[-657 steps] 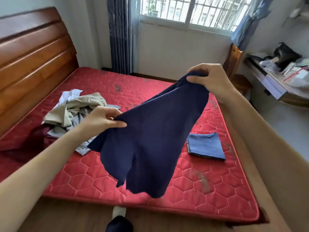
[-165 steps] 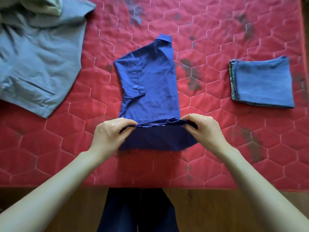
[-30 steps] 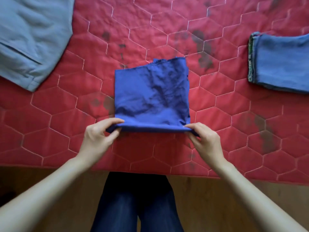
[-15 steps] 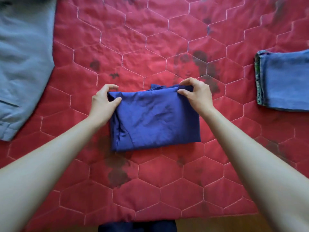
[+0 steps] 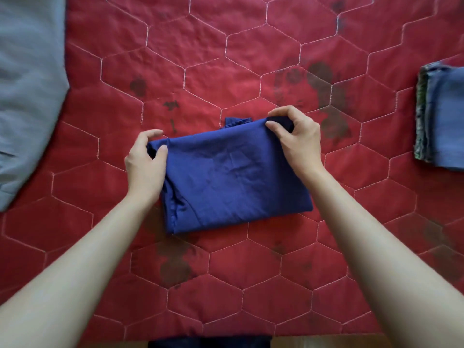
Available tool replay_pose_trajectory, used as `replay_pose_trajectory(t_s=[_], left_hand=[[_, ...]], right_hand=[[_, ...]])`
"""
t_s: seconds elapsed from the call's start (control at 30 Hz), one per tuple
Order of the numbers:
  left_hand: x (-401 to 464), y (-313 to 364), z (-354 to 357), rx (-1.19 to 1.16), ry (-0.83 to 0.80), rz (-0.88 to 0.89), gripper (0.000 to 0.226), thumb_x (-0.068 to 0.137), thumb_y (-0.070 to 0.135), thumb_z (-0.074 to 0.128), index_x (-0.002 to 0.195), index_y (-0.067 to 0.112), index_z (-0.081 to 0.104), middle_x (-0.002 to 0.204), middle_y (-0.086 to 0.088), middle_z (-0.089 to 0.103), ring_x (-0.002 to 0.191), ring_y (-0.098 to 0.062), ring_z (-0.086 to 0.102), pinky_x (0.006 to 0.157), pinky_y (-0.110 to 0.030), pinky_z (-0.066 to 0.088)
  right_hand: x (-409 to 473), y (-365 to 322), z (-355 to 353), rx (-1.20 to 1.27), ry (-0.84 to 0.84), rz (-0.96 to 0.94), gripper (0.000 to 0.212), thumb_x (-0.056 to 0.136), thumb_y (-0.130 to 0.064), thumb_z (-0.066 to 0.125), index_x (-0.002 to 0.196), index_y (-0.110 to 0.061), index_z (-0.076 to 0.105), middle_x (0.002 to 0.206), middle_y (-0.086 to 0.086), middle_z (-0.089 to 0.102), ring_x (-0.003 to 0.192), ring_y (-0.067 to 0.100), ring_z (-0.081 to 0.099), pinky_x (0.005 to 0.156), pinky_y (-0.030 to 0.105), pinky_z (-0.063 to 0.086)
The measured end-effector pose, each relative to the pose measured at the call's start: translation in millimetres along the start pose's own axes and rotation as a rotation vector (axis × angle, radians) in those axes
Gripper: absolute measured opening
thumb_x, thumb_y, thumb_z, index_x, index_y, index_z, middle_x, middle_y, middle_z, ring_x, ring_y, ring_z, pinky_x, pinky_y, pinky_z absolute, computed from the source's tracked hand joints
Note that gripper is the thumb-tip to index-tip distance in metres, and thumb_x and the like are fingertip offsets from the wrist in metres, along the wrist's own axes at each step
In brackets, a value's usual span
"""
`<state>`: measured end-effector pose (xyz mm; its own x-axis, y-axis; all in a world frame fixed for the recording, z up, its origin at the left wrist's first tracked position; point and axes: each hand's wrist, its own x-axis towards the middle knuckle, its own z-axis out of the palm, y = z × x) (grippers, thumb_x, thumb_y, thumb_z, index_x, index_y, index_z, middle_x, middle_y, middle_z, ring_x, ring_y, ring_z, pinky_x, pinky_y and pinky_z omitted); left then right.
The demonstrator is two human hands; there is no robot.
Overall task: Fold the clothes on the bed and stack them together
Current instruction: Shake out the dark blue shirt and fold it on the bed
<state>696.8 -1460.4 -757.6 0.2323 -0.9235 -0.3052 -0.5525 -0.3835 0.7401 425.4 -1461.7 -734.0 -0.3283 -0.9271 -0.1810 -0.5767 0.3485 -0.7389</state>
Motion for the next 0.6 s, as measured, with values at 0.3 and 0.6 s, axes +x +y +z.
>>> replay_pose_trajectory(t_s=[0.3,0.6], left_hand=[[-39,18,31,0.572,0.068,0.587,0.046,0.091,0.013,0.049,0.136,0.005,0.05,0.146,-0.017,0.043,0.138,-0.035,0.036,0.114,-0.054,0.022],[-75,-15,75,0.81,-0.157,0.554,0.056,0.098,0.039,0.033,0.151,0.021,0.029,0.159,-0.01,0.022,0.147,-0.031,0.018,0.117,-0.058,0.01]], right_hand=[[5,14,22,-0.136,0.052,-0.016,0.014,0.089,-0.022,0.062,0.102,-0.021,0.068,0.101,-0.01,0.069,0.098,0.013,0.062,0.085,0.028,0.046],[12,14,24,-0.215,0.076,-0.046,0.014,0.092,-0.028,0.058,0.102,-0.025,0.067,0.099,-0.01,0.066,0.097,0.011,0.059,0.074,0.023,0.038]])
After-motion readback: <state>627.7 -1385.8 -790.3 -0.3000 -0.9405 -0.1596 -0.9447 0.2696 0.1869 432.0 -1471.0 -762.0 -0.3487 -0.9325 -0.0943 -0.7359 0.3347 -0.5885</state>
